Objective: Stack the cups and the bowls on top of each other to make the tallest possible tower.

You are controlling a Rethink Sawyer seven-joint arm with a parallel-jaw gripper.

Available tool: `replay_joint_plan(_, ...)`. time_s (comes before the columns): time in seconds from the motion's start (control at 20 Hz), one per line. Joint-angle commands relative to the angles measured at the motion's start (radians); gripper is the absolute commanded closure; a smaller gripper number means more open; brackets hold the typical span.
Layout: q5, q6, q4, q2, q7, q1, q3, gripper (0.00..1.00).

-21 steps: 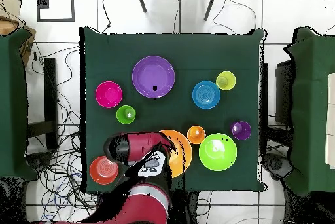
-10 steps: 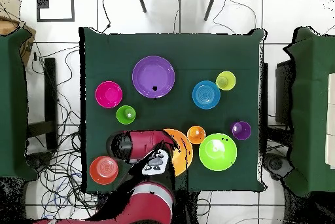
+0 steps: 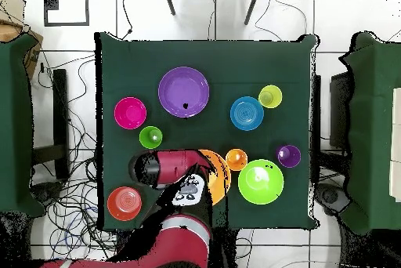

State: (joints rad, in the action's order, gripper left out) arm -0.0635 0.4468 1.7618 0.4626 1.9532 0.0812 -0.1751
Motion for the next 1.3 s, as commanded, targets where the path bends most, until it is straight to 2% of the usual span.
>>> replay_joint_plan(0.05, -0.007, 0.027, -0.155, -0.080, 0.038, -0.004, 0.117, 1.00)
replay_joint_plan(0.4, -0.003, 0.060, -0.190, -0.092, 0.039, -0.005, 0.117, 1.00)
replay_joint_plan(1.2, -0.008, -0.012, -0.167, -0.084, 0.062, -0.006, 0.123, 1.00)
replay_joint_plan(1.3, 0.000, -0.003, -0.158, -0.083, 0.052, -0.021, 0.140, 1.00)
